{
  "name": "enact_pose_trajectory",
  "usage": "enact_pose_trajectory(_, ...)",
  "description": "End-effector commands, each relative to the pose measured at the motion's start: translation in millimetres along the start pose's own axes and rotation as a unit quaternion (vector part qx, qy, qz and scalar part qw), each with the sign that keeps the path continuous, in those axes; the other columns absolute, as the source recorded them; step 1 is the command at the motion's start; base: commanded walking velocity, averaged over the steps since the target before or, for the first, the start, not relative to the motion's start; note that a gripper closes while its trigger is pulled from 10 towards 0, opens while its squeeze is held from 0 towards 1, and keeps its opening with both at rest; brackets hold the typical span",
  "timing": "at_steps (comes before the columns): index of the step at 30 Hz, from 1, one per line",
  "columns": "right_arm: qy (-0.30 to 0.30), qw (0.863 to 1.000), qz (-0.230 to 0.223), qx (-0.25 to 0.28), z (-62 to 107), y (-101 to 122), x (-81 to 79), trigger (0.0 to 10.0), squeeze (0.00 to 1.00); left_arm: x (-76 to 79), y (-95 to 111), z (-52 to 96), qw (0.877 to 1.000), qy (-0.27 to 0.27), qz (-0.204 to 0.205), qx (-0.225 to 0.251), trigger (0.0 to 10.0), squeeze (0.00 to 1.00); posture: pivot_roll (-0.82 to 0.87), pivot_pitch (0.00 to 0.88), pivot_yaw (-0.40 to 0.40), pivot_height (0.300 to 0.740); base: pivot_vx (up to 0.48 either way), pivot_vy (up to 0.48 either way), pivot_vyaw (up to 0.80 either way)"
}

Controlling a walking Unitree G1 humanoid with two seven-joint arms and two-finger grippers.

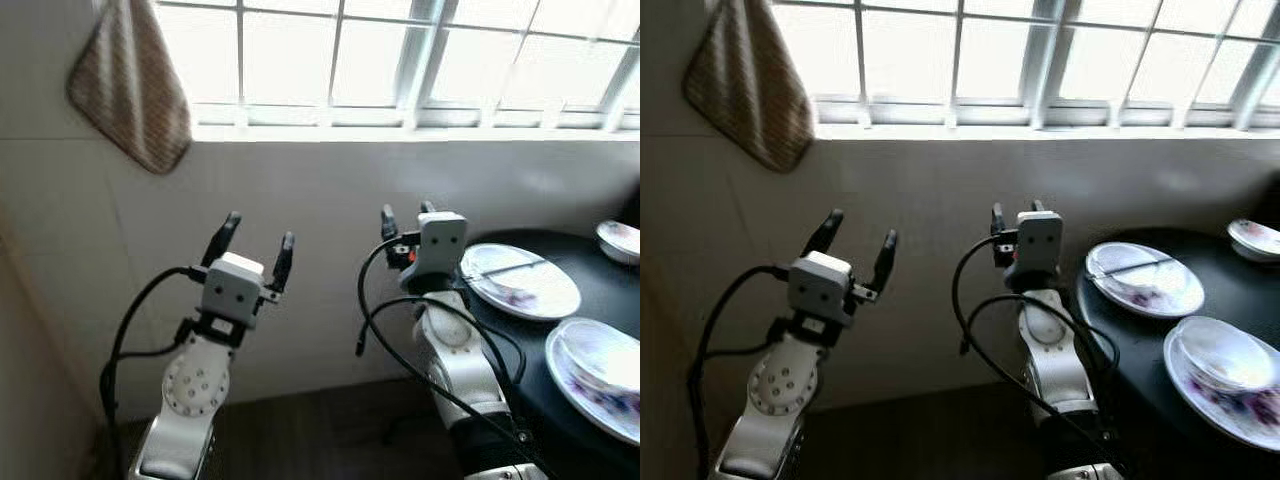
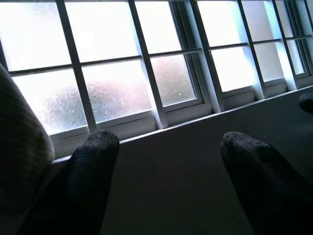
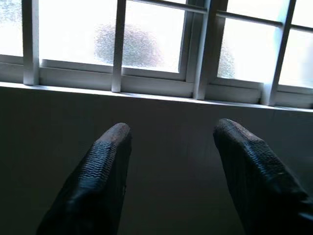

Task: Kitchen organization

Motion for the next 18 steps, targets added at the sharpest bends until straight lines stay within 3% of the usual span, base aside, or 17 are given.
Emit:
enact_pose_trajectory(1,0.001,1.0,0.0,-0.002,-0.6,1,-2.6,10.0,0.0,0.0,2,-1.5,1.0,-0.004,-0.007,0.003,10.0,0.0,0.04,0.0,-0.066,0.736,0.0,0.0,-0.8)
enact_pose_trajectory(4,0.011,1.0,0.01,-0.008,-0.1,-2,-6.3,10.0,0.0,0.2,2,-1.5,1.0,-0.003,-0.005,0.003,10.0,0.0,0.03,0.0,-0.066,0.736,0.0,0.0,0.0)
enact_pose_trajectory(8,0.016,1.0,0.017,-0.018,0.1,-6,-8.7,10.0,0.0,0.7,1,-1.5,1.0,-0.003,-0.004,0.002,10.0,0.0,0.03,0.0,-0.067,0.736,0.0,-0.48,0.0)
enact_pose_trajectory(13,0.018,0.999,0.022,-0.028,0.1,-11,-8.3,10.0,0.0,0.7,1,-1.2,1.0,-0.003,-0.004,0.002,10.0,0.0,0.04,0.0,-0.07,0.736,0.0,0.0,0.0)
enact_pose_trajectory(18,0.055,0.996,0.023,-0.058,4.3,-25,-21.1,10.0,0.0,0.5,-1,-0.1,1.0,-0.002,-0.004,-0.002,10.0,0.0,0.04,0.0,-0.071,0.736,0.0,0.0,0.0)
Point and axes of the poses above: a point about 5 cm out from each wrist's last joint towards the gripper, its own z axis pointing back from the gripper into the wrist, its own y axis along the axis of the wrist's last joint, x = y × z, the point moved 6 cm from there along -z, pointing out of the wrist towards the gripper, and after that the axes turned 4 degrees about z, right-handed, at the moved point
